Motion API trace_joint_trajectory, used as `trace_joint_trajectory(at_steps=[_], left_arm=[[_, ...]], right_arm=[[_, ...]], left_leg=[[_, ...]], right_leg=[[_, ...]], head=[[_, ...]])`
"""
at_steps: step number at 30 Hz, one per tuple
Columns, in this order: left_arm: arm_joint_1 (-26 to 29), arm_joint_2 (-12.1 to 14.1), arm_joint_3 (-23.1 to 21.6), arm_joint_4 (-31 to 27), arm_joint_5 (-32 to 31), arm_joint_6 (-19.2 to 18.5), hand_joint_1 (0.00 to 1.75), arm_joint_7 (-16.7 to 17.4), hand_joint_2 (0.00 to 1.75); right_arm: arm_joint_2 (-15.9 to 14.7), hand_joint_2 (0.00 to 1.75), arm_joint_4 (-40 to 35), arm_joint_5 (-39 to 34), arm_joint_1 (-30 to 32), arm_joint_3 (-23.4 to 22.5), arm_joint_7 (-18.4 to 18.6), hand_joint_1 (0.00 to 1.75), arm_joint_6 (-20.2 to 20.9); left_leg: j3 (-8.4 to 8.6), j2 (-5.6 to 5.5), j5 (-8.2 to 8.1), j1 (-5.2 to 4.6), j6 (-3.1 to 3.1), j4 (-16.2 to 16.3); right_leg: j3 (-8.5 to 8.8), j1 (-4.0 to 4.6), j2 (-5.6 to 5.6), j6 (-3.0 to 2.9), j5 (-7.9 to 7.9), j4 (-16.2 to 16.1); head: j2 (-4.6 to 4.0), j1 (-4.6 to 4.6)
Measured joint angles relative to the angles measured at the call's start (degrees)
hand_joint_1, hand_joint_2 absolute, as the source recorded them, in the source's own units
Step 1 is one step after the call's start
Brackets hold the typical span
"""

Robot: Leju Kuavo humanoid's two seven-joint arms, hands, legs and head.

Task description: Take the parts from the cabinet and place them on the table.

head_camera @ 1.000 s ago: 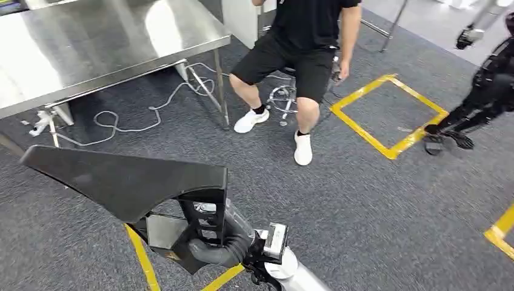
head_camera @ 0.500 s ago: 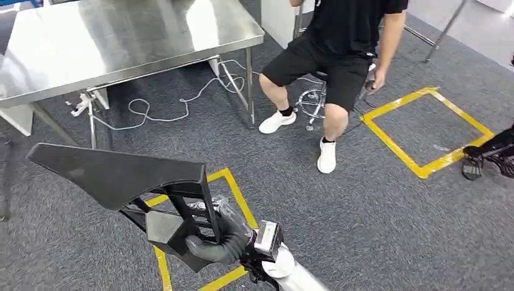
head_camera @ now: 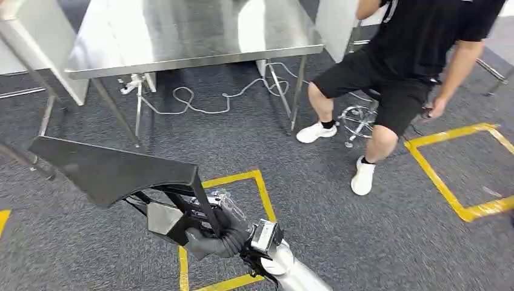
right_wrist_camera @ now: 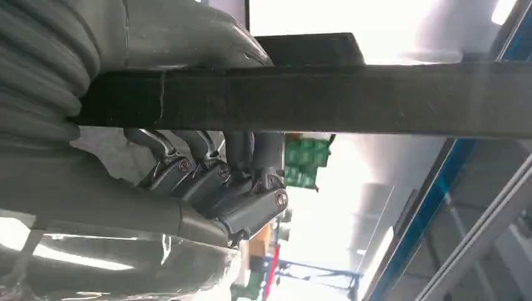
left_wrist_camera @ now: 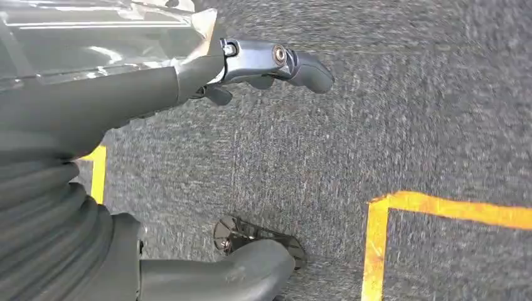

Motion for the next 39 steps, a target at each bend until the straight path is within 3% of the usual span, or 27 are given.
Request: trace_joint_trajectory(at_steps=[1,2,5,6,7,8,10,11,12,13,15,16,17,19,23,27,29,34,35,36,37,39], left_arm=[[0.0,0.0,0.1,0.0,-0.1,0.0,0.0,0.0,1.75],[0.0,0.0,0.3,0.0,-0.1,0.0,0.0,0.0,1.75],[0.4,0.0,0.7,0.0,0.0,0.3,0.0,0.1,1.75],[0.4,0.3,0.8,0.0,0.1,0.4,0.0,0.2,1.75],[0.3,0.1,0.9,0.0,0.1,0.4,0.0,0.2,1.75],[0.2,0.1,0.9,0.0,0.1,0.4,0.0,0.2,1.75],[0.0,0.0,0.9,0.0,0.1,0.4,0.0,0.3,1.75],[0.1,0.0,0.9,0.0,0.1,0.4,0.0,0.3,1.75],[0.1,0.0,1.0,0.0,0.2,0.5,0.0,0.3,1.75],[0.2,0.0,1.3,0.0,0.3,0.5,0.0,0.3,1.75],[0.2,0.1,1.7,0.0,0.4,0.5,0.0,0.1,1.75],[0.2,0.1,1.8,0.0,0.5,0.5,0.0,0.0,1.75],[0.0,0.1,1.9,0.0,0.5,0.5,0.0,0.0,1.75],[0.0,-0.2,2.0,0.0,0.6,0.5,0.0,-0.2,1.75],[0.0,-0.3,2.2,0.0,0.6,0.5,0.0,-0.2,1.75],[0.1,-0.4,2.3,0.0,0.6,0.4,0.0,-0.2,1.75],[0.0,-0.4,2.3,0.0,0.6,0.3,0.0,-0.2,1.75],[0.1,-0.4,2.3,0.0,0.6,0.2,0.0,-0.4,1.75],[0.1,-0.4,2.3,0.0,0.6,0.2,0.0,-0.5,1.75],[0.1,-0.5,2.3,0.0,0.6,0.2,0.0,-0.5,1.75],[0.0,-0.5,2.3,0.0,0.6,0.2,0.0,-0.6,1.75],[-0.2,-0.6,2.4,0.0,0.6,0.2,0.0,-0.7,1.75]], right_arm=[[0.0,1.75,0.0,0.2,-0.2,0.0,0.0,1.75,-0.4],[0.0,1.75,-0.3,0.3,-0.2,0.0,0.0,1.75,-0.6],[0.3,1.75,-0.5,0.7,-0.7,0.0,0.0,1.75,-1.0],[0.5,1.75,-0.7,0.7,-1.0,0.1,0.0,1.75,-1.1],[0.8,1.75,-0.8,0.7,-1.2,0.1,-0.1,1.75,-1.1],[0.9,1.75,-1.0,0.7,-1.4,0.1,-0.1,1.75,-1.1],[0.9,1.75,-1.0,0.7,-1.3,0.1,-0.1,1.75,-1.1],[0.9,1.75,-1.0,0.6,-1.3,0.1,-0.1,1.75,-1.2],[0.9,1.75,-1.0,0.7,-1.5,0.1,-0.1,1.75,-1.6],[0.9,1.75,-1.0,1.2,-1.7,0.1,-0.1,1.75,-2.4],[1.3,1.75,-0.8,1.9,-2.3,0.1,-0.1,1.75,-4.0],[1.4,1.75,-0.7,2.0,-2.6,0.1,-0.1,1.75,-4.5],[1.5,1.75,-0.7,2.2,-3.0,0.1,-0.1,1.75,-4.8],[1.5,1.75,-0.6,2.7,-3.2,0.1,-0.1,1.75,-5.4],[1.5,1.75,-0.4,2.7,-3.2,0.1,-0.1,1.75,-5.7],[1.5,1.75,-0.3,2.7,-3.2,0.2,-0.1,1.75,-5.8],[1.5,1.75,-0.3,2.7,-3.2,0.2,-0.1,1.75,-5.8],[1.5,1.75,-0.3,2.7,-3.2,0.3,-0.1,1.75,-5.8],[1.6,1.75,-0.3,2.7,-3.3,0.3,-0.1,1.75,-5.7],[1.5,1.75,-0.3,2.6,-3.4,0.3,-0.1,1.75,-5.6],[1.5,1.75,-0.3,2.6,-3.5,0.3,-0.1,1.75,-5.5],[1.3,1.75,-0.1,2.6,-3.6,0.3,-0.1,1.75,-5.4]], left_leg=[[-0.27,-0.69,-0.28,-0.15,-0.41,0.5],[-0.56,-1.29,-0.58,-0.36,-0.84,0.7],[-1.16,-2.43,-0.41,0.13,-1.72,0.5],[-1.14,-1.7,-0.74,0.24,-1.88,1.0],[-2.0,2.1,-2.11,-0.16,-2.2,3.1],[-3.84,4.13,-4.15,-0.07,-2.52,6.7],[-8.87,5.81,-8.19,0.3,-3.02,16.0],[-10.59,6.03,-8.67,0.48,-3.2,18.7],[-10.9,6.04,-7.86,0.62,-3.26,18.8],[-9.61,6.05,-5.64,0.7,-3.26,15.9],[-4.01,6.68,-0.45,0.73,-2.86,5.5],[-1.92,7.78,0.14,0.6,-2.46,1.7],[-1.66,7.64,-0.23,0.29,-2.26,1.4],[-1.63,7.3,0.0,0.22,-2.6,1.2],[-1.7,6.93,-0.15,-0.68,-1.82,1.3],[-1.7,6.9,-0.29,-0.84,-1.31,1.3],[-1.74,6.91,-0.65,-1.04,-0.65,1.5],[-1.68,6.78,-0.88,-1.29,0.12,1.7],[-1.03,6.79,-0.43,-0.69,0.66,0.7],[-0.63,6.97,-0.29,-0.61,0.89,0.3],[-0.47,7.1,-0.26,-0.51,1.22,0.2],[-0.48,7.14,-0.36,-0.54,1.35,0.2]], right_leg=[[0.63,-0.31,2.69,-0.27,0.53,-2.1],[1.05,-0.15,1.9,-1.16,0.67,-2.5],[1.14,0.12,0.63,-2.44,0.81,-2.4],[1.33,-0.51,0.0,-2.79,0.98,-2.8],[1.65,-0.44,-0.68,-3.39,0.76,-2.8],[1.86,-0.33,-1.36,-3.67,0.58,-2.8],[2.05,-0.05,-2.59,-4.14,0.22,-2.8],[2.05,0.04,-3.07,-4.2,0.16,-2.8],[2.08,0.05,-3.44,-4.21,0.11,-2.8],[2.22,0.04,-3.63,-4.07,-0.05,-2.8],[2.8,0.03,-3.86,-3.72,-0.39,-2.8],[2.99,0.22,-3.9,-3.44,-0.64,-2.8],[2.92,0.97,-3.9,-3.06,-0.88,-2.7],[2.89,1.58,-3.93,-3.51,-1.24,-2.5],[3.07,1.31,-4.29,-2.8,-1.1,-2.8],[3.27,1.19,-4.33,-2.69,-1.04,-3.1],[3.39,0.55,-4.35,-1.71,-0.97,-3.5],[3.74,0.2,-4.42,-0.85,-0.95,-3.9],[3.71,0.48,-4.25,-0.47,-1.22,-3.6],[3.3,0.22,-3.46,-0.5,-1.82,-2.4],[1.6,0.25,-2.72,-0.93,-3.38,1.0],[-3.88,0.23,-2.32,-1.51,-7.06,10.7]], head=[[0.0,-0.04],[0.0,-0.04],[0.0,-0.04],[0.0,-0.06],[0.0,-0.35],[0.0,-0.39],[0.0,-0.39],[0.0,-0.39],[0.0,-0.39],[0.0,-0.41],[0.0,-0.41],[0.0,-0.35],[0.0,-0.37],[0.0,-0.17],[0.0,-0.2],[0.0,-0.17],[0.0,-0.17],[0.0,-0.19],[0.0,-0.17],[0.0,-0.15],[0.0,-0.06],[0.0,-0.02]])
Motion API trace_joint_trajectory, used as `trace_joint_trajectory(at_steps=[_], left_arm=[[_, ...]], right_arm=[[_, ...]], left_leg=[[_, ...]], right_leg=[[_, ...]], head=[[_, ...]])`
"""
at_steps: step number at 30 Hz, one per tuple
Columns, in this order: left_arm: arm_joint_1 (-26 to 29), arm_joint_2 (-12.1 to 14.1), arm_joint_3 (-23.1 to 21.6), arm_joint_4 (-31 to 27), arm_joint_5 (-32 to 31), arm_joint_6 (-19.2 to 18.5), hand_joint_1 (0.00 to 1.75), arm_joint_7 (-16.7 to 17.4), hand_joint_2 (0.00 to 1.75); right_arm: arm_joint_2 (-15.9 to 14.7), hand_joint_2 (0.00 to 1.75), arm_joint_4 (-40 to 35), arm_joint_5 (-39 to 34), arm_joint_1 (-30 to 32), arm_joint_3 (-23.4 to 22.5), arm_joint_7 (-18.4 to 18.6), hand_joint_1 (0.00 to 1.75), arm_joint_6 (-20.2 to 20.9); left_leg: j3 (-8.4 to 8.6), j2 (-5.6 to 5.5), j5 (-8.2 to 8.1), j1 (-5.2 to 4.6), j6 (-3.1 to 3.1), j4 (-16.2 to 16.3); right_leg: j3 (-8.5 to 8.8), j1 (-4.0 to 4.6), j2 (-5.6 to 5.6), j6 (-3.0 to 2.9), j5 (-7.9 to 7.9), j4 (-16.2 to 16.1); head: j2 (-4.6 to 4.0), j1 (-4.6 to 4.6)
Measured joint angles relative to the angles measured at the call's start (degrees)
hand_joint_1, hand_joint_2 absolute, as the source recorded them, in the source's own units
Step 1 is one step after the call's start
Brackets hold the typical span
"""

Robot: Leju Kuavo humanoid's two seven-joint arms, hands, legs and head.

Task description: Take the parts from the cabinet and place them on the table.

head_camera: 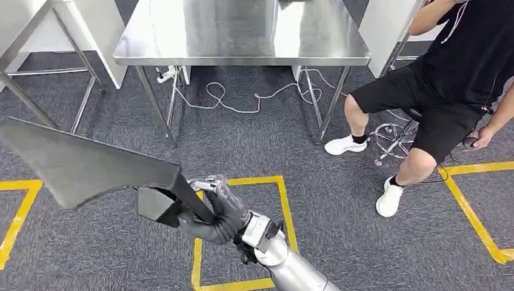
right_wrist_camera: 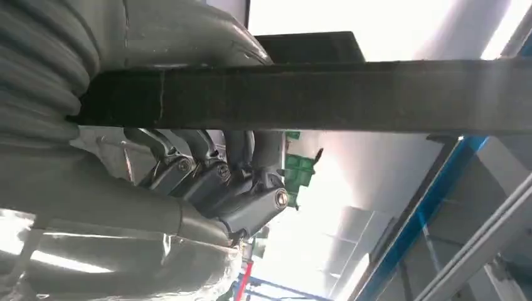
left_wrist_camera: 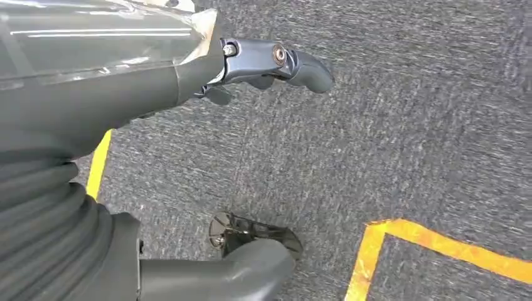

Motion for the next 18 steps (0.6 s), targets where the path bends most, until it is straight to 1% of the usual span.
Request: trace_joint_trajectory(at_steps=[1,2,3,4,5,6,7,8,10,11,12,13,18], left_arm=[[0.0,0.0,0.0,0.0,0.0,0.0,0.0,0.0,1.75],[0.0,0.0,0.0,0.0,0.0,0.0,0.0,0.0,1.75],[0.0,-0.1,0.1,0.0,0.0,0.0,0.0,0.0,1.75],[0.0,-0.1,0.1,0.0,0.0,0.0,0.0,0.0,1.75],[0.0,-0.2,0.1,0.0,0.0,-0.1,0.0,0.0,1.75],[0.1,-0.2,0.1,0.0,0.0,-0.2,0.0,0.0,1.75],[0.1,-0.2,0.2,0.0,0.0,-0.2,0.0,0.0,1.75],[0.1,-0.2,0.3,0.0,0.0,-0.2,0.0,-0.2,1.75],[0.1,-0.3,0.3,0.0,0.0,-0.2,0.0,-0.3,1.75],[0.1,-0.3,0.4,0.0,0.0,-0.2,0.0,-0.4,1.75],[0.1,-0.2,0.5,0.0,0.0,-0.1,0.0,-0.5,1.75],[0.1,-0.2,0.6,0.0,0.0,-0.2,0.0,-0.5,1.75],[0.0,-0.2,0.8,0.0,-0.1,0.0,0.0,-0.5,1.75]], right_arm=[[-0.2,1.75,0.2,0.0,0.0,0.0,0.0,1.75,0.0],[-0.3,1.75,0.3,0.0,0.0,0.0,0.0,1.75,0.0],[-0.4,1.75,0.4,0.0,0.0,0.0,0.0,1.75,0.0],[-0.4,1.75,0.5,0.0,0.0,0.0,0.0,1.75,0.0],[-0.4,1.75,0.4,0.0,0.0,0.0,0.0,1.75,0.0],[-0.4,1.75,0.4,0.1,-0.1,0.0,0.0,1.75,0.0],[-0.3,1.75,0.5,0.1,-0.2,0.1,0.0,1.75,0.0],[-0.2,1.75,0.5,0.1,-0.3,0.2,0.0,1.75,0.0],[-0.2,1.75,0.5,0.1,-0.3,0.2,0.0,1.75,-0.1],[0.0,1.75,0.5,0.2,-0.3,0.2,0.0,1.75,-0.3],[0.0,1.75,0.5,0.4,-0.4,0.2,0.0,1.75,-0.5],[0.2,1.75,0.6,0.5,-0.3,0.3,0.0,1.75,-0.7],[0.2,1.75,1.2,1.1,-0.4,0.5,0.0,1.75,-1.2]], left_leg=[[0.01,0.02,-0.03,-0.03,0.0,0.0],[0.07,0.09,-0.07,-0.07,-0.04,0.0],[0.18,0.17,-0.14,-0.08,-0.15,0.1],[0.37,0.29,-0.27,-0.07,-0.34,0.1],[0.63,0.54,-0.41,-0.05,-0.55,0.1],[0.83,0.63,-0.63,-0.12,-0.87,0.2],[0.86,0.75,-1.02,-0.63,-1.37,0.5],[0.89,1.03,-1.16,-0.49,-1.79,0.5],[1.01,1.65,-1.05,-0.25,-2.25,0.3],[1.01,1.97,-1.11,-0.2,-2.42,0.1],[1.12,1.9,-1.14,-0.2,-0.97,0.1],[1.16,1.92,-1.01,-0.24,-0.25,0.2],[1.29,1.89,-0.94,0.17,-0.41,0.0]], right_leg=[[-2.23,0.03,0.12,0.08,-0.9,3.7],[-3.25,0.09,0.2,0.44,-0.65,4.9],[-2.58,0.08,0.19,1.01,0.96,2.6],[-0.45,0.07,0.08,1.58,3.38,-2.2],[2.3,0.05,-0.42,1.93,5.79,-7.9],[4.63,0.06,-2.62,1.88,7.52,-12.8],[4.76,0.37,-3.34,1.04,7.81,-13.5],[4.86,0.43,-2.19,0.14,7.92,-13.6],[4.79,0.65,-1.63,-0.68,8.08,-13.6],[5.08,0.44,-1.34,-0.94,8.43,-13.9],[5.05,0.3,-1.3,-0.67,8.57,-14.0],[5.11,0.39,-1.07,-0.7,8.55,-14.0],[5.1,0.94,-0.98,-1.06,8.34,-14.0]], head=[[0.0,0.0],[0.0,0.0],[0.0,0.0],[0.0,0.02],[0.0,0.0],[0.0,0.02],[0.0,-0.07],[0.0,-0.04],[0.0,-0.04],[0.0,-0.02],[0.0,-0.07],[0.0,-0.17],[0.0,-0.13]])
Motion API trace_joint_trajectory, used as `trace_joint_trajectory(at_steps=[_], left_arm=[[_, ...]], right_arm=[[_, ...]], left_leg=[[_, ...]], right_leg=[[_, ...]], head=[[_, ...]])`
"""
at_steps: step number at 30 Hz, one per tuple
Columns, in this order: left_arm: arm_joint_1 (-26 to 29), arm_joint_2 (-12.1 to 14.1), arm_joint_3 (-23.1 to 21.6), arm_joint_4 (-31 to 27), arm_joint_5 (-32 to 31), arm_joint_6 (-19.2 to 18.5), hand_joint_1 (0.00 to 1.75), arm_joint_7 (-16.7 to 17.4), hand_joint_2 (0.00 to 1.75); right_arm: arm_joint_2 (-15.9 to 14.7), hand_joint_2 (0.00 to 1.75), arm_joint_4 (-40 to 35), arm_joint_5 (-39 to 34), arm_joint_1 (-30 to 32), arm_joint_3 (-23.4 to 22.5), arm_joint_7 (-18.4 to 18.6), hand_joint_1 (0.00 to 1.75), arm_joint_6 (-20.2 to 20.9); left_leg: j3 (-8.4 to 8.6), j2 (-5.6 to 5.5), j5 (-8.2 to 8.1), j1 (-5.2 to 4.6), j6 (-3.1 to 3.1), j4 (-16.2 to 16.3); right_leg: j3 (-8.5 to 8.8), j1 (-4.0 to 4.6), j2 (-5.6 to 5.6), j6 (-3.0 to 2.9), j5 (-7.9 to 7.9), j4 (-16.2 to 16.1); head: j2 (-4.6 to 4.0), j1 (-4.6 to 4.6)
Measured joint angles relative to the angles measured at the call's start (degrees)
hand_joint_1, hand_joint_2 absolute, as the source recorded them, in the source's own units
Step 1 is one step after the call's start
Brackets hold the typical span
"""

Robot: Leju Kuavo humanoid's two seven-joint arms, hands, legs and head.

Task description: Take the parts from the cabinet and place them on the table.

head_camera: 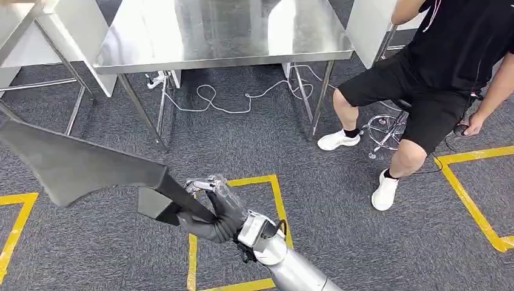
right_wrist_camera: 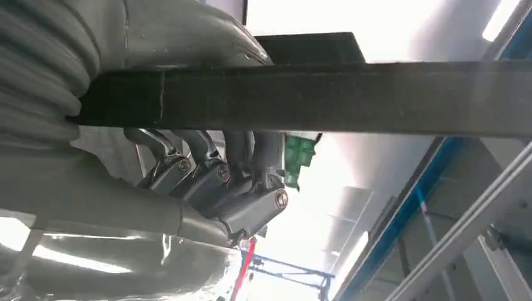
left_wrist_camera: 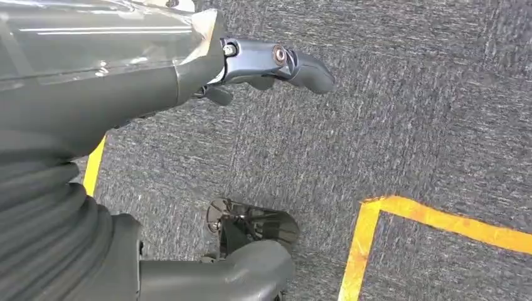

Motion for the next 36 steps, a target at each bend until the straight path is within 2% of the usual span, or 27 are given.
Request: trace_joint_trajectory(at_steps=[2,3,5,6,10,13,14,17,20,22,23,24,25,26,27,28,29,30,31,32,33,34,36], left_arm=[[0.0,0.0,0.0,0.0,-0.1,0.3,0.0,0.0,1.75],[0.0,0.0,0.0,0.0,-0.2,0.5,0.0,0.2,1.75],[0.0,0.0,0.0,0.0,-0.7,1.1,0.0,0.3,1.75],[0.0,0.0,0.0,0.0,-0.7,1.1,0.0,0.3,1.75],[0.1,0.0,0.0,0.0,-1.2,1.5,0.0,-0.1,1.75],[0.1,0.0,0.0,0.0,-1.2,1.8,0.0,-0.8,1.75],[0.1,0.0,0.0,0.0,-1.3,1.9,0.0,-1.1,1.75],[0.1,0.0,0.0,0.0,-1.3,2.1,0.0,-1.6,1.75],[0.1,0.2,0.0,0.0,-1.3,2.2,0.0,-2.0,1.75],[0.1,0.3,0.0,0.0,-1.3,2.2,0.0,-2.1,1.75],[0.1,0.2,0.0,0.0,-1.4,2.2,0.0,-2.1,1.75],[0.1,0.2,0.0,0.0,-1.4,2.2,0.0,-2.3,1.75],[0.0,0.2,0.0,0.0,-1.5,2.2,0.0,-2.3,1.75],[0.0,0.2,0.0,0.0,-1.6,2.3,0.0,-2.4,1.75],[0.0,0.2,0.0,0.0,-1.7,2.3,0.0,-2.4,1.75],[0.0,0.2,0.0,0.0,-1.7,2.3,0.0,-2.4,1.75],[0.1,0.2,0.0,0.0,-1.7,2.3,0.0,-2.4,1.75],[0.1,0.2,0.0,0.0,-1.7,2.4,0.0,-2.4,1.75],[0.1,0.1,0.0,0.0,-1.7,2.5,0.0,-2.4,1.75],[0.1,0.0,0.0,0.0,-1.7,2.5,0.0,-2.4,1.75],[0.1,0.1,0.0,0.0,-1.7,2.6,0.0,-2.4,1.75],[0.1,0.1,0.0,0.0,-1.7,2.7,0.0,-2.4,1.75],[0.1,0.1,0.0,0.0,-1.7,2.8,0.0,-2.4,1.75]], right_arm=[[0.0,1.75,0.1,0.0,0.0,0.1,0.0,1.75,-0.2],[0.0,1.75,0.2,0.0,0.0,0.1,0.0,1.75,-0.3],[0.0,1.75,0.3,0.0,0.0,0.1,0.0,1.75,-0.4],[0.0,1.75,0.3,0.0,0.0,0.1,0.0,1.75,-0.5],[0.0,1.75,0.4,0.2,0.0,0.2,0.0,1.75,-0.9],[0.0,1.75,0.4,0.5,0.1,0.1,0.0,1.75,-1.0],[0.0,1.75,0.4,0.6,0.2,0.1,0.0,1.75,-1.0],[0.0,1.75,0.4,0.9,0.4,0.2,0.0,1.75,-1.0],[0.1,1.75,0.4,0.9,0.5,0.2,0.0,1.75,-1.1],[0.2,1.75,0.4,1.0,0.5,0.2,0.0,1.75,-1.1],[0.3,1.75,0.4,1.0,0.5,0.2,0.0,1.75,-1.2],[0.3,1.75,0.4,1.0,0.5,0.2,0.0,1.75,-1.3],[0.3,1.75,0.4,1.0,0.5,0.3,0.0,1.75,-1.3],[0.2,1.75,0.4,1.0,0.6,0.2,0.0,1.75,-1.4],[0.1,1.75,0.4,1.0,0.9,0.2,0.0,1.75,-1.4],[-0.1,1.75,0.4,1.0,1.1,0.2,0.0,1.75,-1.4],[-0.2,1.75,0.4,1.2,1.3,0.2,0.0,1.75,-1.4],[-0.2,1.75,0.4,1.2,1.3,0.2,0.0,1.75,-1.4],[-0.2,1.75,0.4,1.2,1.3,0.2,0.0,1.75,-1.5],[-0.2,1.75,0.4,1.2,1.3,0.3,0.0,1.75,-1.5],[-0.2,1.75,0.4,1.2,1.2,0.2,0.0,1.75,-1.5],[-0.1,1.75,0.4,1.2,1.3,0.2,0.0,1.75,-1.5],[-0.1,1.75,0.4,1.2,1.3,0.2,0.0,1.75,-1.5]], left_leg=[[0.0,-0.01,0.03,0.13,-0.14,-0.1],[0.0,0.0,0.04,0.19,-0.55,-0.1],[0.07,0.0,0.01,0.36,-2.03,-0.2],[0.06,0.0,0.01,0.39,-2.27,-0.3],[0.05,0.0,-0.04,0.34,-2.43,-0.3],[0.04,0.0,-0.05,0.2,-2.44,-0.2],[-0.06,-0.04,-0.24,0.01,-2.23,0.0],[-0.17,-0.04,-0.41,-0.09,-1.97,0.3],[-0.36,-0.04,-0.7,-0.23,-1.46,0.7],[-0.36,-0.08,-0.5,-0.37,-0.95,0.3],[0.47,-0.18,0.06,0.51,-0.63,-1.0],[0.86,-0.08,0.11,0.27,-0.46,-1.4],[0.93,-0.08,0.2,0.3,-0.12,-1.4],[0.94,-0.14,0.12,0.3,-0.01,-1.4],[0.94,-0.3,0.05,0.27,0.03,-1.4],[0.97,-0.47,-0.01,0.27,-0.04,-1.4],[1.1,-0.63,-0.1,0.29,-0.17,-1.4],[1.29,-0.79,-0.25,0.34,-0.37,-1.3],[1.56,-0.94,-0.5,0.41,-0.68,-1.2],[1.84,-1.03,-0.88,0.5,-1.06,-0.9],[1.81,-1.06,-1.32,0.31,-1.52,-0.5],[1.7,-1.13,-1.91,0.04,-2.04,-0.1],[1.84,-0.98,-2.04,0.34,-2.48,-0.2]], right_leg=[[0.0,0.13,-0.01,-0.03,-0.02,0.0],[-0.01,0.23,-0.01,-0.07,-0.04,0.0],[-0.03,0.37,-0.01,-0.11,-0.06,0.0],[-0.05,0.38,-0.01,-0.17,-0.08,0.0],[-0.04,0.36,-0.04,-0.17,-0.08,0.0],[-0.03,0.2,-0.04,-0.16,-0.07,0.0],[-0.02,-0.07,-0.04,-0.06,-0.02,0.0],[0.02,-0.17,-0.05,-0.03,-0.02,0.0],[0.05,-0.34,-0.1,0.21,0.06,0.0],[0.19,-0.3,-0.19,0.63,0.22,-0.4],[-0.33,0.12,-0.03,0.87,-0.22,0.1],[-0.96,-0.15,0.46,0.85,-0.96,1.8],[-2.9,-0.21,0.83,0.46,-2.63,5.6],[-5.54,-0.37,1.02,0.25,-4.58,10.7],[-8.21,-0.5,1.19,0.25,-6.16,15.6],[-9.93,-0.58,1.27,0.62,-6.6,18.5],[-10.09,-0.75,1.26,1.15,-5.94,18.2],[-8.77,-0.93,1.25,1.85,-4.36,15.3],[-6.05,-1.17,1.21,2.62,-1.93,9.8],[-3.12,-1.48,0.98,3.11,0.26,4.0],[-1.68,-1.7,0.25,2.91,0.79,0.5],[-1.14,-1.15,0.67,2.01,0.6,0.4],[-1.31,-1.05,0.95,0.96,0.37,0.6]], head=[[0.0,0.0],[0.0,0.0],[0.0,0.0],[0.0,0.0],[0.0,0.0],[0.0,0.0],[0.0,0.0],[0.0,0.0],[0.0,0.0],[0.0,0.0],[0.0,0.06],[0.0,0.15],[0.0,0.17],[0.0,0.24],[0.0,0.17],[0.0,0.24],[0.0,0.22],[0.0,0.24],[0.0,0.24],[0.0,0.22],[0.0,0.33],[0.0,0.22],[0.0,0.18]])
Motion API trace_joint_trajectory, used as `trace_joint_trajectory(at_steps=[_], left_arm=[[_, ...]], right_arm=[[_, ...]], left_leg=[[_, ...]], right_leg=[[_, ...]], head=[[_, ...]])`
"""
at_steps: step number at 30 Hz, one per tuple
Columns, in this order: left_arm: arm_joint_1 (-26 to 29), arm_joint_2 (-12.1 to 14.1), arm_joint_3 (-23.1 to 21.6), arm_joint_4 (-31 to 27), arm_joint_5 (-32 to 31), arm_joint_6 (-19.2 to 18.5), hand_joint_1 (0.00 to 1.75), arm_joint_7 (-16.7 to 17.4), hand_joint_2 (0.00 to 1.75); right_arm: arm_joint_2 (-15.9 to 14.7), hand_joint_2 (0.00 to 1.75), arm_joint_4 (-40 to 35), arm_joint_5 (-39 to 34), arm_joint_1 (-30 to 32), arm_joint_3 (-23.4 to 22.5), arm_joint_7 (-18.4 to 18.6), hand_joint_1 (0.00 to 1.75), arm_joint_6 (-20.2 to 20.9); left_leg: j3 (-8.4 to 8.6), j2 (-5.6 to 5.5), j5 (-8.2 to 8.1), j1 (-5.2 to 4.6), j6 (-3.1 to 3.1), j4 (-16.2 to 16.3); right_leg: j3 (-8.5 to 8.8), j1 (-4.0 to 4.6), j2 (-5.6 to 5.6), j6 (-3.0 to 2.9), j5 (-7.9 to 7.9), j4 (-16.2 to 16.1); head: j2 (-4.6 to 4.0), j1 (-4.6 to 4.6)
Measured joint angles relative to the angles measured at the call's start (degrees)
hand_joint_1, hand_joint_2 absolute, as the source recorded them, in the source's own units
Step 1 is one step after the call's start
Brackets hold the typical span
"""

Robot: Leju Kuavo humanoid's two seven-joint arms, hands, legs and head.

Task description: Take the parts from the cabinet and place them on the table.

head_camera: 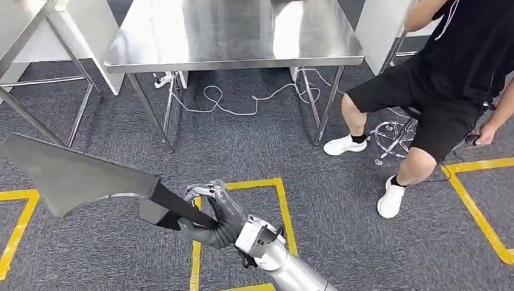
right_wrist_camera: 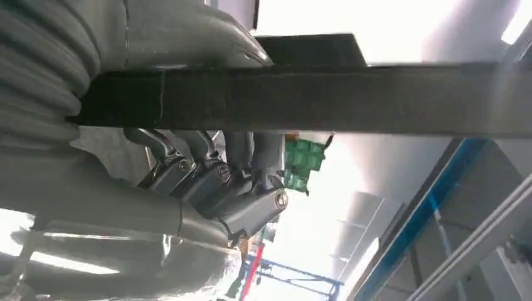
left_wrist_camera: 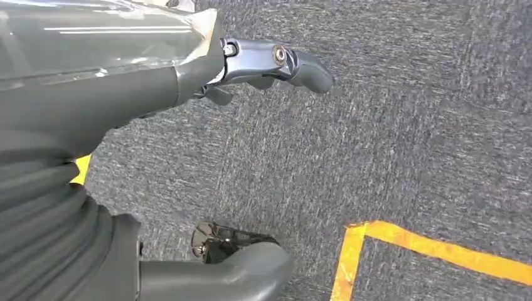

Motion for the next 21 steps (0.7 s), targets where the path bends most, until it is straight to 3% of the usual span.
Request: trace_joint_trajectory(at_steps=[1,2,3,4,6,7,8,9,11,12,13,15,16,17,18,19,21], left_arm=[[0.0,0.0,0.0,0.0,0.0,0.0,0.0,0.0,1.75],[-0.1,0.0,0.0,0.0,0.0,0.0,0.0,0.0,1.75],[-0.1,0.1,0.0,0.0,0.0,0.0,0.0,0.0,1.75],[-0.1,0.1,0.0,0.0,0.0,0.0,0.0,0.0,1.75],[0.0,0.1,0.0,0.0,0.0,0.0,0.0,0.0,1.75],[0.1,0.1,0.0,0.0,0.0,0.0,0.0,0.0,1.75],[0.2,0.1,0.0,0.0,0.0,0.0,0.0,0.0,1.75],[0.2,0.2,0.0,0.0,0.0,0.0,0.0,0.0,1.75],[0.2,0.2,0.0,0.0,0.0,0.0,0.0,0.0,1.75],[0.2,0.2,0.0,0.0,0.0,0.0,0.0,0.0,1.75],[0.1,0.2,0.0,0.0,0.0,0.0,0.0,0.0,1.75],[0.1,0.2,0.0,0.0,0.0,0.0,0.0,-0.2,1.75],[0.1,0.2,0.0,0.0,0.0,0.0,0.0,-0.2,1.75],[0.1,0.2,0.0,0.0,0.0,0.0,0.0,-0.2,1.75],[0.1,0.1,0.0,0.0,0.0,0.0,0.0,-0.3,1.75],[0.1,0.1,0.0,0.0,0.0,0.0,0.0,-0.4,1.75],[0.1,0.2,0.0,0.0,0.0,-0.1,0.0,-0.5,1.75]], right_arm=[[0.0,1.75,0.0,0.0,0.0,0.0,0.0,1.75,0.0],[0.1,1.75,-0.1,0.1,0.0,0.0,0.0,1.75,0.0],[0.2,1.75,-0.1,0.1,0.0,0.0,0.0,1.75,0.0],[0.4,1.75,-0.1,0.0,-0.1,0.0,0.0,1.75,0.0],[0.5,1.75,-0.1,0.1,0.0,0.0,0.0,1.75,0.0],[0.5,1.75,0.0,0.1,0.1,0.0,0.0,1.75,0.0],[0.5,1.75,0.0,0.1,0.2,0.0,0.0,1.75,0.0],[0.5,1.75,0.0,0.1,0.2,0.0,0.0,1.75,0.0],[0.5,1.75,0.0,0.1,0.2,0.0,0.0,1.75,0.0],[0.6,1.75,0.0,0.1,0.2,0.0,0.0,1.75,0.0],[0.7,1.75,-0.1,0.1,0.1,0.0,0.0,1.75,0.0],[0.7,1.75,-0.1,0.1,0.2,0.0,0.0,1.75,0.0],[0.7,1.75,-0.1,0.1,0.2,0.0,0.0,1.75,0.0],[0.8,1.75,-0.1,0.1,0.2,0.0,0.0,1.75,-0.1],[0.7,1.75,-0.1,0.2,0.2,0.0,0.0,1.75,-0.2],[0.7,1.75,-0.1,0.2,0.0,0.0,0.0,1.75,-0.3],[0.6,1.75,-0.1,0.5,0.1,0.0,0.0,1.75,-0.4]], left_leg=[[0.15,0.16,-0.05,0.15,-0.32,-0.2],[0.21,0.19,-0.56,0.48,-0.8,0.1],[-0.09,-0.52,-1.32,0.56,-1.03,1.6],[-1.87,-1.13,-3.14,0.61,-1.2,5.1],[-7.36,-1.53,-6.97,0.64,-1.62,14.6],[-10.1,-1.52,-7.51,0.67,-1.72,18.4],[-11.31,-1.53,-6.44,0.68,-1.65,19.0],[-11.01,-1.52,-4.06,0.67,-1.46,16.8],[-7.13,-1.58,2.4,0.67,-0.91,7.1],[-5.18,-1.89,4.56,0.65,-0.44,2.5],[-4.33,-2.13,3.12,0.27,-0.12,1.4],[-4.47,-2.12,2.82,-0.08,0.62,1.1],[-4.32,-2.05,2.71,-0.16,1.12,0.7],[-3.36,-2.21,2.8,-0.01,1.69,0.3],[-2.31,-2.04,2.86,0.22,2.05,-0.4],[-1.85,-2.08,2.73,0.18,2.3,-0.6],[-1.62,-2.05,2.28,0.1,2.68,-0.6]], right_leg=[[0.0,0.21,0.2,-0.34,-0.15,0.0],[0.62,-0.65,0.55,-0.98,-0.02,-0.4],[1.01,-0.58,0.64,-1.34,-0.25,-0.4],[1.29,-0.59,0.63,-1.88,-0.45,-0.4],[1.66,-0.38,0.75,-2.46,-0.87,-0.4],[1.89,-0.23,0.98,-2.67,-1.11,-0.4],[2.19,-0.19,1.24,-2.56,-1.42,-0.4],[2.65,-0.17,1.49,-2.43,-1.74,-0.4],[3.96,-0.16,1.82,-2.09,-2.58,-0.4],[4.18,-0.16,1.87,-1.88,-3.0,-0.5],[4.46,0.53,1.94,-1.32,-3.45,-0.4],[4.76,0.18,2.08,-0.61,-3.28,-0.9],[5.03,0.58,2.08,0.05,-2.69,-0.1],[5.33,0.67,2.06,0.29,-2.73,-0.1],[4.7,0.5,1.72,0.25,-3.87,0.9],[3.42,0.53,1.48,-0.06,-5.17,3.8],[-2.43,0.38,1.38,-0.15,-8.31,12.9]], head=[[0.0,0.04],[0.0,0.02],[0.0,-0.05],[0.0,-0.18],[0.0,-0.18],[0.0,-0.15],[0.0,-0.15],[0.0,-0.18],[0.0,-0.18],[0.0,-0.11],[0.0,-0.11],[0.0,-0.13],[0.0,-0.09],[0.0,-0.09],[0.0,0.09],[0.0,0.11],[0.0,0.15]])
